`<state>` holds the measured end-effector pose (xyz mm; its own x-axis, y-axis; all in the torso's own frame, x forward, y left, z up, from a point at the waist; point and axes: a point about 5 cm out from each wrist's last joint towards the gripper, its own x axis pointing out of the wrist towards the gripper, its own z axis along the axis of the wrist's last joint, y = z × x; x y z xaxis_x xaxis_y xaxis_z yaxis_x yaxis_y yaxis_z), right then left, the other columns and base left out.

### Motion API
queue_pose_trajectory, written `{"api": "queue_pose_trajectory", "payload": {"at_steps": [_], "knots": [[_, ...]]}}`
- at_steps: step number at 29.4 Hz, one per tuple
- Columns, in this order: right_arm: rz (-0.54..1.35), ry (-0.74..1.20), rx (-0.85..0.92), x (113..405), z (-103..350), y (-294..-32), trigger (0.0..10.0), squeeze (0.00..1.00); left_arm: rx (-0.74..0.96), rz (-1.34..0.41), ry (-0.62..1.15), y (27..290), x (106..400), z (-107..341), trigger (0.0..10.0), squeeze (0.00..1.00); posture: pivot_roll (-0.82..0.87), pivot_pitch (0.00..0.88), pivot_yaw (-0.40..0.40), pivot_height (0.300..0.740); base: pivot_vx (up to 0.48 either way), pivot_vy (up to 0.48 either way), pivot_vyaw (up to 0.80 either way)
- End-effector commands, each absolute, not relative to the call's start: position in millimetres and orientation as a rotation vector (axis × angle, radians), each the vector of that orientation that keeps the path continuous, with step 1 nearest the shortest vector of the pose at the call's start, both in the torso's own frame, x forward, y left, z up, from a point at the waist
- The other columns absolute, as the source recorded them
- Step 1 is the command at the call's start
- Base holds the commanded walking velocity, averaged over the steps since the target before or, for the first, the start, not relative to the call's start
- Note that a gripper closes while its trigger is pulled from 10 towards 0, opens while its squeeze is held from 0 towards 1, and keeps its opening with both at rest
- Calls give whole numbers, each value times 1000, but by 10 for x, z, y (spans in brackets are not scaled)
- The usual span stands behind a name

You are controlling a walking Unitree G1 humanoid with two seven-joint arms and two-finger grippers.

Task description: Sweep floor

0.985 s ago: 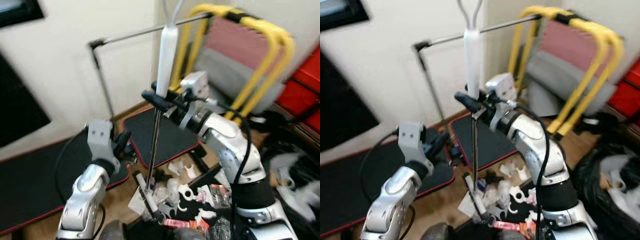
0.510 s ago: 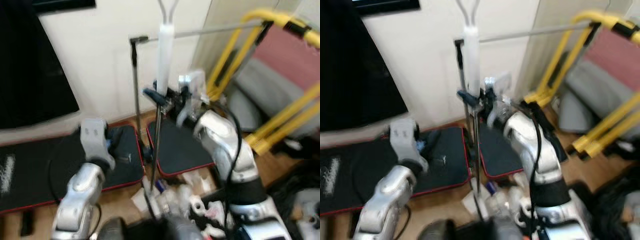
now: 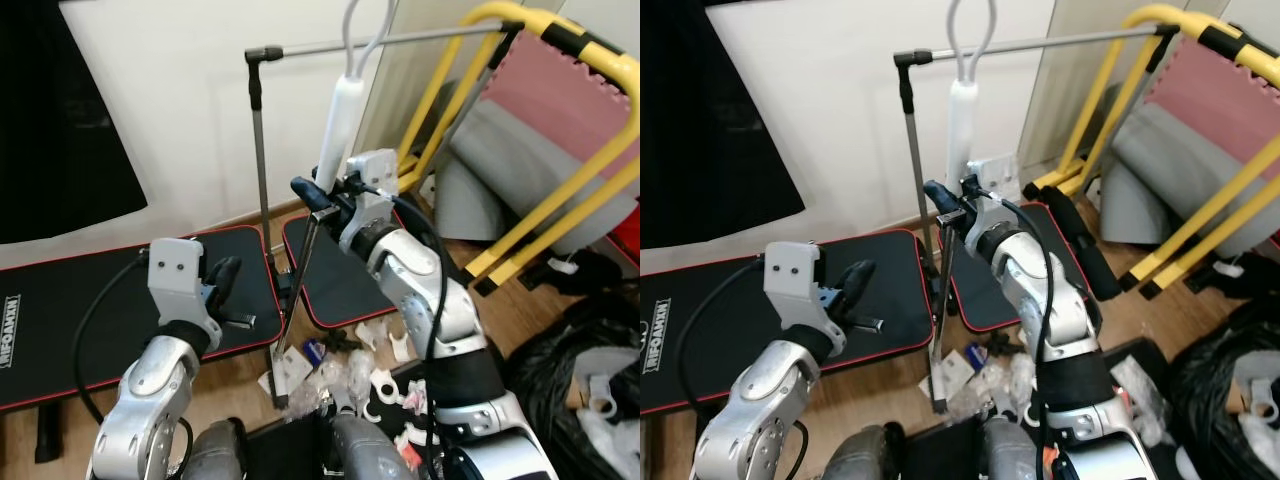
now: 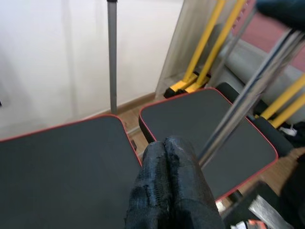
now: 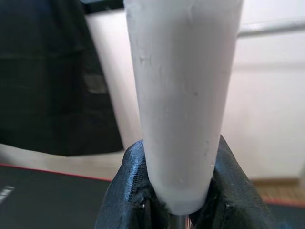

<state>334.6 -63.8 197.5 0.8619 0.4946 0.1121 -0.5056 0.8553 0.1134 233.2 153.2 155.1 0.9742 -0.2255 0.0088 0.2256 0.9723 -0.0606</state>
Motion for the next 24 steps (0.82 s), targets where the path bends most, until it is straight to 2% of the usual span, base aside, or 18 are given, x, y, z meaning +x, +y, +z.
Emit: {"api": "queue_pose_trajectory", "payload": {"at_steps": [1,7,23,24], "knots": [[472,-123,153,3420,2051,-685,10000,0,-65,-241,23,1516,2272,1543,10000,0,-96,334,-163,740,0,0,0],[434,-138,156,3542,2073,-644,10000,0,-62,-241,26,1511,2157,1618,10000,0,-79,379,-176,740,0,0,0],[391,-190,237,3756,2136,-682,10000,0,-66,-236,50,1495,2023,1689,10000,0,-56,408,-189,740,0,0,0],[391,-175,226,3765,2111,-682,10000,157,-66,-236,51,1496,2021,1692,10000,0,-55,410,-189,740,0,0,0]]}}
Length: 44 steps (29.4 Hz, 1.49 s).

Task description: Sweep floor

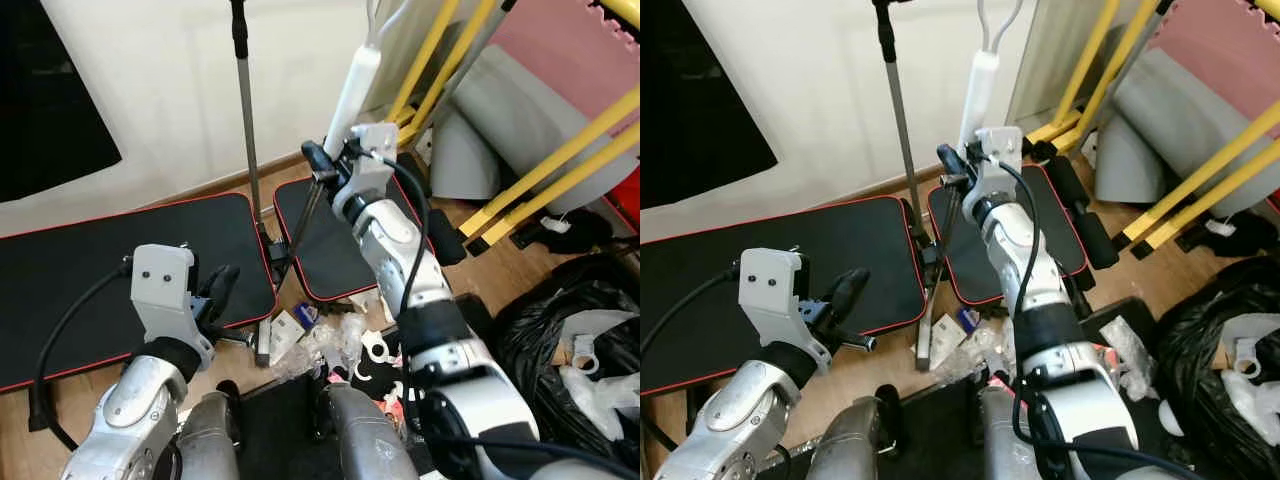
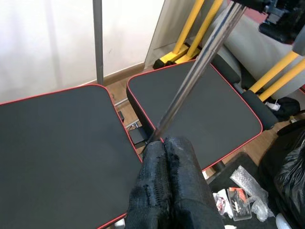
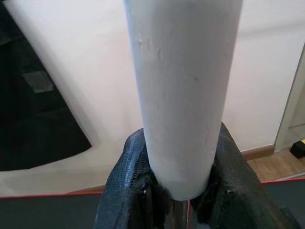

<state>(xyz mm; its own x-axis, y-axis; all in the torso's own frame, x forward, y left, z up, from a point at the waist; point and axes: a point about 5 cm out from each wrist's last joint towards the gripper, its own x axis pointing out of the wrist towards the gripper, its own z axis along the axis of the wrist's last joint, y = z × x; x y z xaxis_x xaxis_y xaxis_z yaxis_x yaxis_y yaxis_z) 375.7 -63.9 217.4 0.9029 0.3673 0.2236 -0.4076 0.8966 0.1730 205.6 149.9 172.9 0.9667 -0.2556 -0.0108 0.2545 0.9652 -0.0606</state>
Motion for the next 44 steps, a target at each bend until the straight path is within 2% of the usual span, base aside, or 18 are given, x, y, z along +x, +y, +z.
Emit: {"api": "queue_pose_trajectory", "payload": {"at_steps": [1,2,7,9,16,22,23,24,26,27,29,35,36,40,44], "knots": [[391,-175,226,3765,2111,-682,10000,157,-66,-236,51,1496,2021,1692,10000,0,-55,410,-189,740,0,0,0],[403,-152,198,3763,2056,-674,10000,1000,-65,-236,54,1497,2018,1696,10000,0,-55,410,-189,740,0,0,0],[410,-95,137,3752,1930,-682,10000,1000,-65,-236,58,1499,2018,1700,10000,0,-59,408,-189,740,0,0,0],[392,-41,99,3727,1787,-758,10000,1000,-65,-236,62,1499,2034,1700,10000,0,-64,404,-188,740,0,0,0],[426,-15,145,3612,1713,-836,10000,1000,-66,-238,66,1498,2064,1687,10000,0,-74,387,-186,740,0,0,0],[476,9,186,3293,1660,-1004,10000,1000,-65,-240,66,1495,2129,1662,10000,0,-89,360,-183,740,0,0,0],[463,22,184,3237,1635,-1054,10000,765,-64,-241,66,1494,2149,1655,10000,0,-95,352,-181,740,0,0,0],[425,53,178,3211,1595,-1104,10000,125,-63,-243,67,1492,2167,1648,10000,0,-98,347,-180,740,0,0,0],[425,53,178,3211,1595,-1104,10000,125,-63,-243,67,1492,2167,1648,10000,0,-98,347,-180,740,0,0,0],[341,85,195,3188,1556,-1187,10000,0,-60,-243,74,1492,2189,1637,10000,0,-102,338,-179,740,0,0,0],[273,122,227,3144,1517,-1269,10000,0,-55,-244,79,1491,2219,1624,10000,0,-106,325,-177,740,0,0,0],[229,149,275,3094,1497,-1332,10000,0,-50,-244,84,1490,2250,1610,10000,0,-111,311,-175,740,0,0,0],[204,167,303,3025,1509,-1403,10000,0,-58,-236,90,1500,2295,1589,10000,0,-118,280,-170,740,0,0,0],[225,169,308,2952,1524,-1481,10000,0,-84,-207,99,1548,2355,1568,10000,0,-123,251,-162,740,0,0,0],[248,138,228,2802,1550,-1647,10000,0,-99,-167,119,1625,2436,1537,10000,0,-117,234,-155,740,0,0,0]]}}
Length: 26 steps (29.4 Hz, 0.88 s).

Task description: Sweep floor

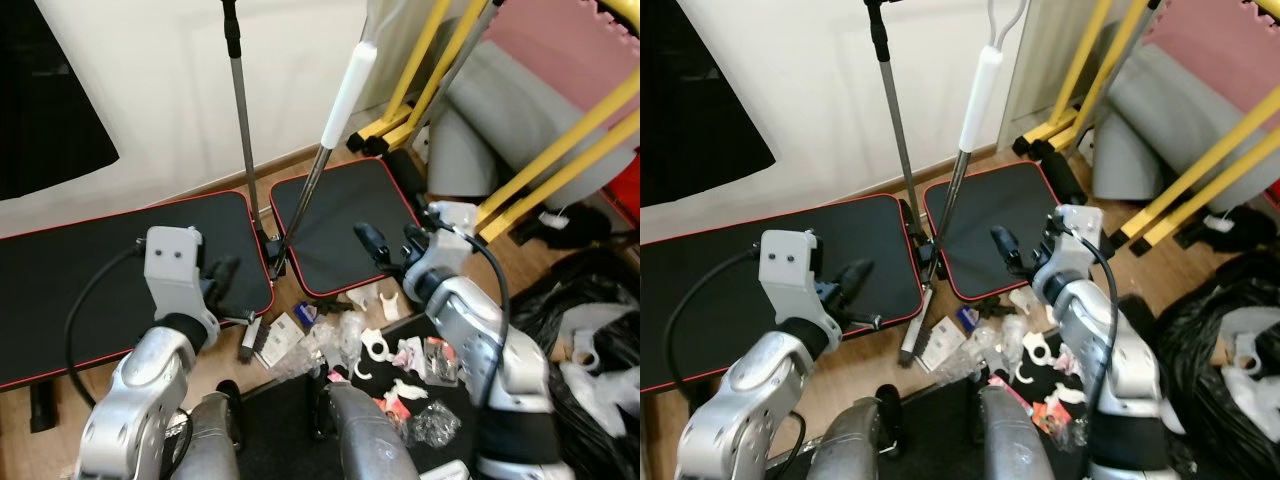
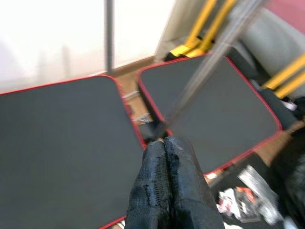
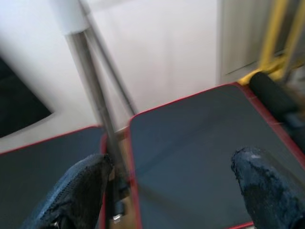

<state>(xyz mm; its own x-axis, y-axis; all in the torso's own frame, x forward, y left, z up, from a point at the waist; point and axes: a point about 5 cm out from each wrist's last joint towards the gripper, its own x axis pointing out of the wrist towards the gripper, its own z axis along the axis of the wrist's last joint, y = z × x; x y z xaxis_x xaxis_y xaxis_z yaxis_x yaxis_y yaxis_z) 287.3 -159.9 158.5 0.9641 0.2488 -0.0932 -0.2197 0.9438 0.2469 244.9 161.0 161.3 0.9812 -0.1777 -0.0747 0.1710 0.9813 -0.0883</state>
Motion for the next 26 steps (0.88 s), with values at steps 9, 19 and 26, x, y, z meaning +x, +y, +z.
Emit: {"api": "queue_pose_trajectory", "payload": {"at_steps": [9,19,26], "knots": [[232,173,173,2545,1380,-1828,10000,0,-130,-94,235,1715,2302,1275,10000,0,-112,188,-146,740,-120,0,-356],[285,160,220,2603,1421,-1731,10000,0,-126,-102,226,1677,2432,1223,10000,0,-116,140,-145,740,-281,0,-720],[263,151,216,2652,1432,-1739,10000,0,-126,-109,221,1648,2484,1208,10000,0,-119,125,-145,740,-324,0,0]]}}
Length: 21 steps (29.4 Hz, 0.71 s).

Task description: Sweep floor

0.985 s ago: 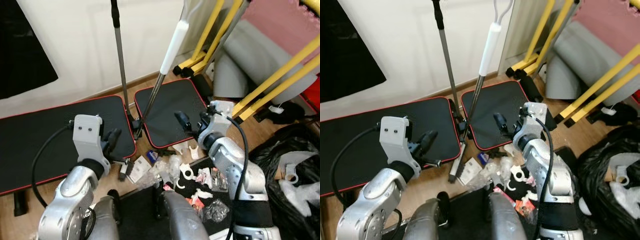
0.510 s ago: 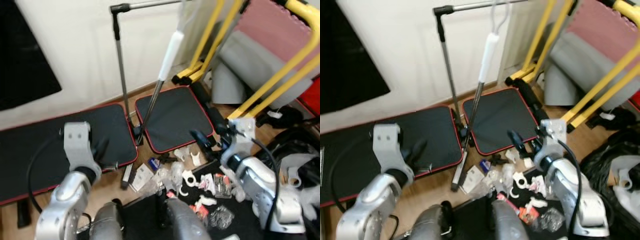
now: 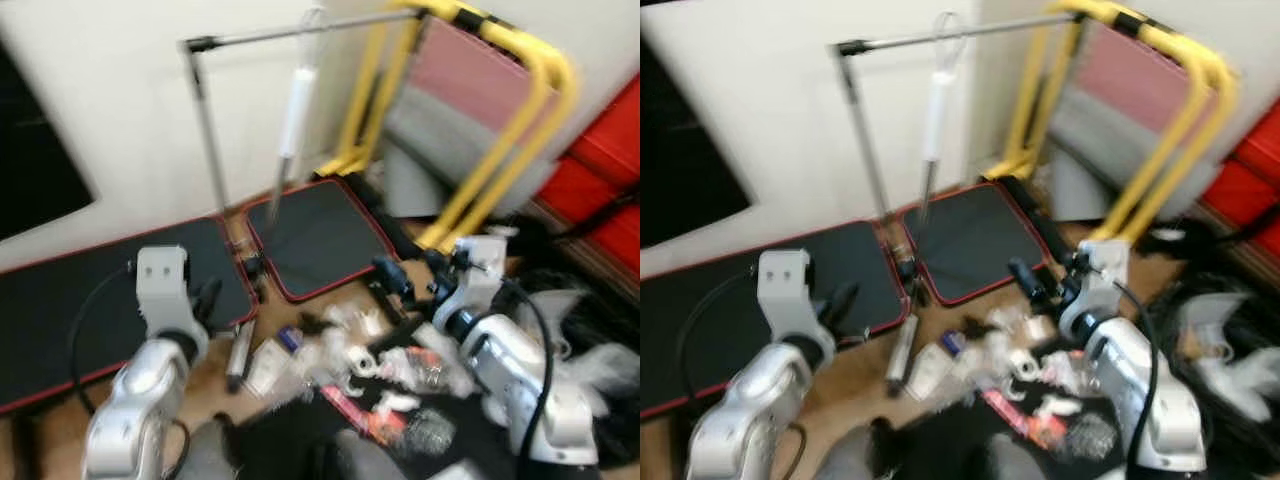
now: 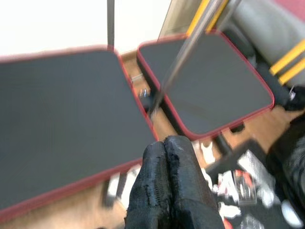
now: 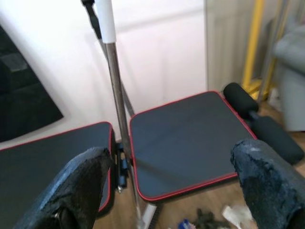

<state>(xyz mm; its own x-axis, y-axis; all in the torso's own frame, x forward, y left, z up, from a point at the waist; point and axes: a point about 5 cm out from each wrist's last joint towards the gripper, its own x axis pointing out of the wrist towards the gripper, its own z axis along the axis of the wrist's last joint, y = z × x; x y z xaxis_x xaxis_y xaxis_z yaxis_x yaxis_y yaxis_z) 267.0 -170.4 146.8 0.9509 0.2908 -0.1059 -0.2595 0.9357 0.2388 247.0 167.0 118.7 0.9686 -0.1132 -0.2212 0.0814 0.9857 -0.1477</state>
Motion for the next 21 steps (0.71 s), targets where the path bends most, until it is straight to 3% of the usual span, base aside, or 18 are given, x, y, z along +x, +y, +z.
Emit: {"api": "queue_pose_trajectory", "payload": {"at_steps": [1,6,10,21], "knots": [[263,150,214,2658,1433,-1738,10000,0,-125,-111,220,1642,2492,1205,10000,0,-119,122,-146,740,-334,0,0],[256,150,190,2666,1432,-1753,10000,0,-124,-114,214,1636,2511,1202,10000,0,-122,119,-145,740,-332,0,0],[246,161,179,2660,1407,-1779,10000,0,-120,-118,206,1634,2528,1206,10000,0,-127,117,-143,740,-308,0,-800],[160,192,85,2646,1285,-1939,10000,0,-51,-162,180,1575,2580,1199,10000,0,-144,101,-146,740,0,0,-800]]}}
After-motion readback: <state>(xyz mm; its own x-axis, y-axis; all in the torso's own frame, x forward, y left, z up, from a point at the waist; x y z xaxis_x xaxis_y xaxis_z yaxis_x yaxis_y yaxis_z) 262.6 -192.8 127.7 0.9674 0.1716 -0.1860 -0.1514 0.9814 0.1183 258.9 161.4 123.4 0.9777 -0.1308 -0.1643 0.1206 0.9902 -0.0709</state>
